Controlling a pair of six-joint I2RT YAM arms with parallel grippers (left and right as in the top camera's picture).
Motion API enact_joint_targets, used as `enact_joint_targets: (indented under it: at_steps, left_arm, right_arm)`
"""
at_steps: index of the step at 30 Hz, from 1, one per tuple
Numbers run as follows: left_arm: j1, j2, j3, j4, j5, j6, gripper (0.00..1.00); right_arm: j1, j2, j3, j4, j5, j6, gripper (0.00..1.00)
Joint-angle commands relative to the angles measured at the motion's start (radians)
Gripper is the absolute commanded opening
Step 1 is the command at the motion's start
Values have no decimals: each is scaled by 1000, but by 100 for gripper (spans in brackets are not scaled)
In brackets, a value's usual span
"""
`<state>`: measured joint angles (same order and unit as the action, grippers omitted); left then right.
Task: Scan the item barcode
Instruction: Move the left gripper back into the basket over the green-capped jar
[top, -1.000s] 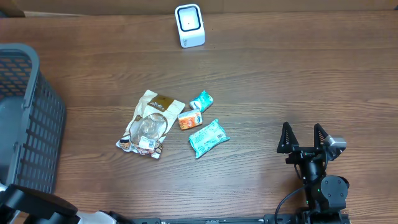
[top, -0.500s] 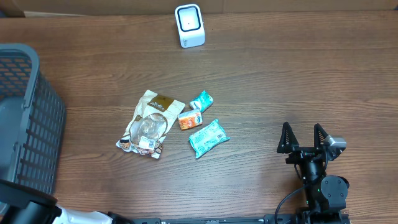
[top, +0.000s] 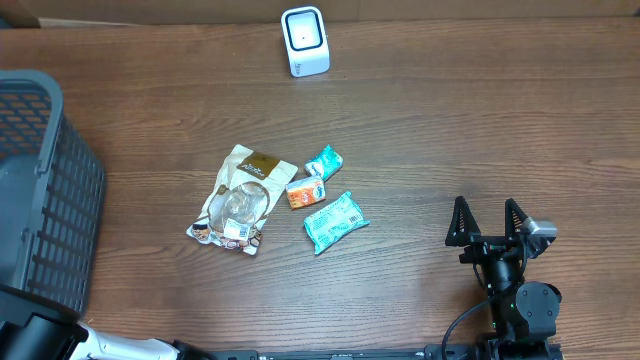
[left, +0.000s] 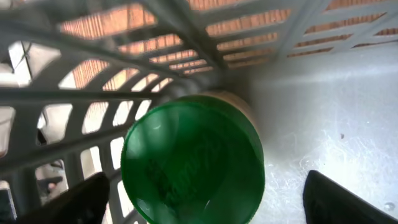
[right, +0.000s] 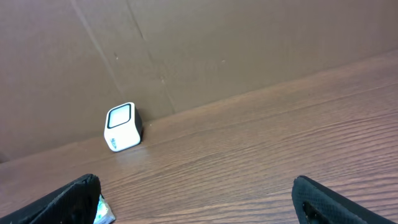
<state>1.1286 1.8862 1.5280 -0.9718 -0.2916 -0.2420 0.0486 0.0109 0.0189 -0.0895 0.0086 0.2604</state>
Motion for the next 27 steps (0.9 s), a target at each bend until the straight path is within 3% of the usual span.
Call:
enact_joint_targets:
  at_steps: [1, 9, 14, 21, 25, 27]
  left_arm:
    - [5, 8, -44, 5, 2, -17, 75]
    - [-10, 8, -85, 56, 115, -26, 70]
    - [-31, 8, -85, 76, -24, -5, 78]
    - [-28, 10, -86, 125, -49, -5, 85]
    - [-27, 14, -86, 146, -60, 28, 84]
    - [-27, 18, -86, 143, -60, 29, 79]
  right_arm:
    - [8, -8, -10, 8, 13, -3, 100]
    - [8, -8, -10, 8, 13, -3, 100]
    - [8, -8, -10, 8, 13, -3, 100]
    - [8, -8, -10, 8, 13, -3, 100]
    - [8, -8, -10, 8, 13, -3, 100]
    - [8, -8, -10, 8, 13, -3, 100]
